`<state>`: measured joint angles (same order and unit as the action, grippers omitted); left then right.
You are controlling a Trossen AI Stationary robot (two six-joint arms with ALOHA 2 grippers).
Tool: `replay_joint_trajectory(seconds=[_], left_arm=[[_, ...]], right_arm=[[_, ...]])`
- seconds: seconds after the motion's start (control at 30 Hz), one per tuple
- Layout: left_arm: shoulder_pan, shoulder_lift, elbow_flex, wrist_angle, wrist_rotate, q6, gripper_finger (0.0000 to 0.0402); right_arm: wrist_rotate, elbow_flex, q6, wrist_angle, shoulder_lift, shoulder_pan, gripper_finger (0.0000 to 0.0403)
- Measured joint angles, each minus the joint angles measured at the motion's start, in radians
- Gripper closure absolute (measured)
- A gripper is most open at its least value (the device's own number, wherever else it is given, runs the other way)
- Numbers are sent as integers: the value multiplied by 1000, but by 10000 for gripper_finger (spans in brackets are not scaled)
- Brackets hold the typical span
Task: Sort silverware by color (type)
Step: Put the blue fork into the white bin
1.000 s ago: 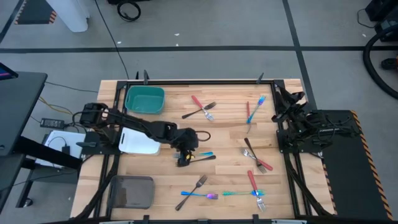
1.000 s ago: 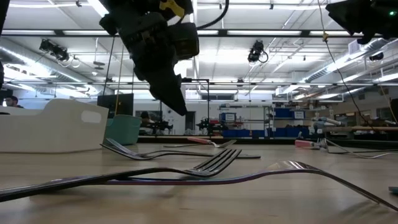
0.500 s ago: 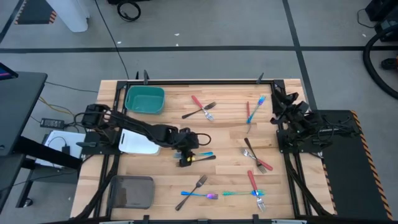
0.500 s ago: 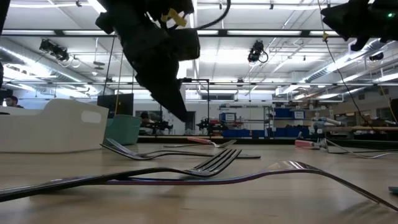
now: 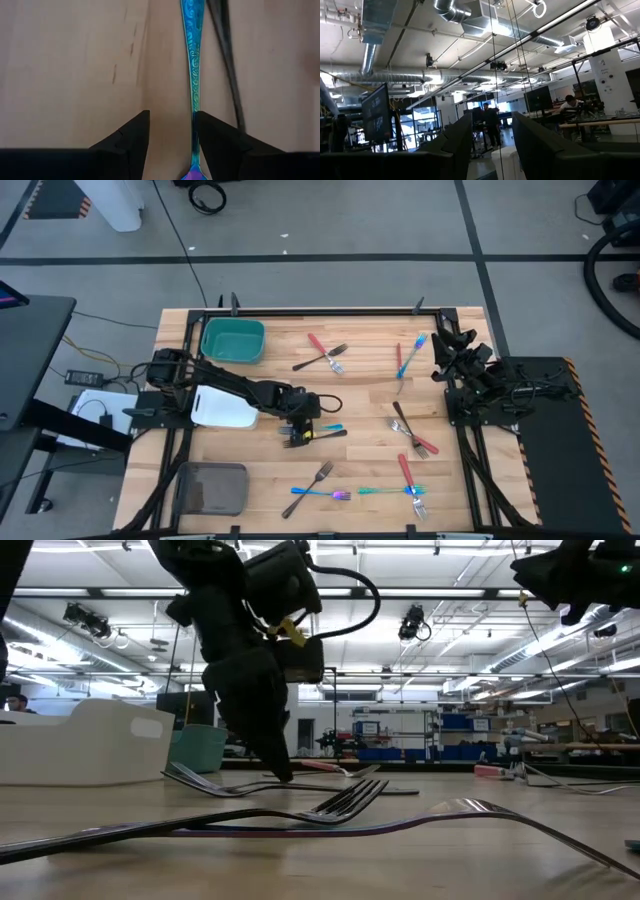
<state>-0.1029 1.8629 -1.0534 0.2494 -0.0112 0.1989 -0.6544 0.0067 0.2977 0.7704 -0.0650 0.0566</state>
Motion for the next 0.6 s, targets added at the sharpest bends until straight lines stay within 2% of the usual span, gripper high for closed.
replay_joint_trajectory(seconds=[0.6], left_arm=[[7, 15, -1, -6, -50, 21, 230]], right_arm=[[0, 0, -56, -25, 0, 0, 254]])
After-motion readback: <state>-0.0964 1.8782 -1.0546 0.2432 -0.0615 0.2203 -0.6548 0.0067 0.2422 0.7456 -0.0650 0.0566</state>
